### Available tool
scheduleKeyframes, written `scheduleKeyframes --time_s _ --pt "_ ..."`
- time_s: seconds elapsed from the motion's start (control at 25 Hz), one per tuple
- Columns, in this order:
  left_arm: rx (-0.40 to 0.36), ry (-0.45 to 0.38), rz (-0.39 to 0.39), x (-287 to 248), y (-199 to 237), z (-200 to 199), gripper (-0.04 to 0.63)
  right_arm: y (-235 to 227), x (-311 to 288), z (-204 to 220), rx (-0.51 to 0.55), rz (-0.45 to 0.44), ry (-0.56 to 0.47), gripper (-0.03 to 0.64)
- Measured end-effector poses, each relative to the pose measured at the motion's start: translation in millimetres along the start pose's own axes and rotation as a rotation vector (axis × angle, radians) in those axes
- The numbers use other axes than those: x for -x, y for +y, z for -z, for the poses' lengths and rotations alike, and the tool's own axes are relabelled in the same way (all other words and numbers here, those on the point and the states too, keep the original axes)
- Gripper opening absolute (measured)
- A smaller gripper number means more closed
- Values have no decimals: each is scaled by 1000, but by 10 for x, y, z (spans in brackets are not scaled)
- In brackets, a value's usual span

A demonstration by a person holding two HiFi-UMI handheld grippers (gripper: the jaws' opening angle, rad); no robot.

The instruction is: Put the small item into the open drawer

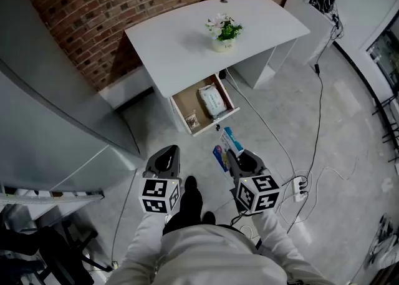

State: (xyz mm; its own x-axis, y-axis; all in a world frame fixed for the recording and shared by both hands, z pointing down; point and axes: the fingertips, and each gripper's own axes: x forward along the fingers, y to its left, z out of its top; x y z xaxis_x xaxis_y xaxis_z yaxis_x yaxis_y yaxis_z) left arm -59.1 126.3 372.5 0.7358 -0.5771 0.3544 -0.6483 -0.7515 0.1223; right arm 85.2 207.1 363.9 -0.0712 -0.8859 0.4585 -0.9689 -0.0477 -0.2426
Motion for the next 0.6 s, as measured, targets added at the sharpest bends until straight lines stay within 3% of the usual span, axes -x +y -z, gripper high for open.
scheduleKeyframes --time_s 0.6 --pt "51 39 45 -878 806 -188 20 -134 -1090 -383 -17 55 55 104"
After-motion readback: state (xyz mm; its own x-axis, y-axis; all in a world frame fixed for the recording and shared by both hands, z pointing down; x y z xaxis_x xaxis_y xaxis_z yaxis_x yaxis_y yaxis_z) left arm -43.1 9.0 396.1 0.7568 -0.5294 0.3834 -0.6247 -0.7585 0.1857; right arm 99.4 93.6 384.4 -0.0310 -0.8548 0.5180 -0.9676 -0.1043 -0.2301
